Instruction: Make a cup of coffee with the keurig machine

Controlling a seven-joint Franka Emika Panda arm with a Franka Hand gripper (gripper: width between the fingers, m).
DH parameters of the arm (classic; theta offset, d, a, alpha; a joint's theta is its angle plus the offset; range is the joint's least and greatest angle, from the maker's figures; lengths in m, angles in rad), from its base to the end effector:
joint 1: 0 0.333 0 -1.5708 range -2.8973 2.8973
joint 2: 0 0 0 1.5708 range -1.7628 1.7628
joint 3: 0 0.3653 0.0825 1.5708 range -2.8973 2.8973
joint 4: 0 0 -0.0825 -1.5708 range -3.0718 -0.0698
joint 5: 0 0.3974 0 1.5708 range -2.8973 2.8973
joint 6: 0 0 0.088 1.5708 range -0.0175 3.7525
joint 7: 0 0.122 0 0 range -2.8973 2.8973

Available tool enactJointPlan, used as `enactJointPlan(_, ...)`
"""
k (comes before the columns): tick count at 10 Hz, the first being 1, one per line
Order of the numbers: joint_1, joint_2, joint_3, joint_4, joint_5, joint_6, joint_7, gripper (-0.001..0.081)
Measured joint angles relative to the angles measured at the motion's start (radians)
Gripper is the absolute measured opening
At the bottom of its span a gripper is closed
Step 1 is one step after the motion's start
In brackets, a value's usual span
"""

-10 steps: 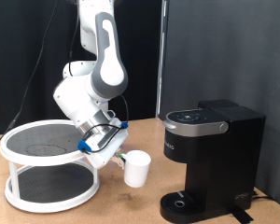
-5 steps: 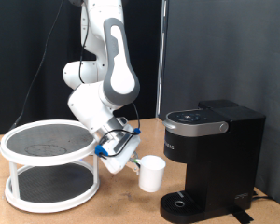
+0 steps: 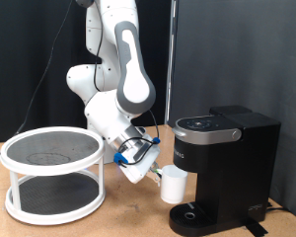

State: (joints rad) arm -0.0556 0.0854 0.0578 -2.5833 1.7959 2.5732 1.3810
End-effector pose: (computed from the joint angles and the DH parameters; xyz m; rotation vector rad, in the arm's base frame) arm 0.4345 -0.0069 0.2392 -0.1287 2.4624 0.7323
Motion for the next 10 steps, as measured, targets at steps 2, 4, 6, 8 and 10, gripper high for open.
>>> enactJointPlan(2,0.008,0.037,0.017,0.027,0.051,0.022,-0.033,0.0004)
enactJointPlan(4,0.012,0.074,0.033,0.051,0.08,0.036,-0.048,0.0004)
enactJointPlan(6,0.014,0.108,0.044,0.068,0.11,0.04,-0.073,0.0004)
enactJointPlan(8,0.016,0.134,0.05,0.083,0.141,0.041,-0.106,0.0004)
enactJointPlan(10,0.017,0.153,0.057,0.09,0.171,0.041,-0.136,0.0004)
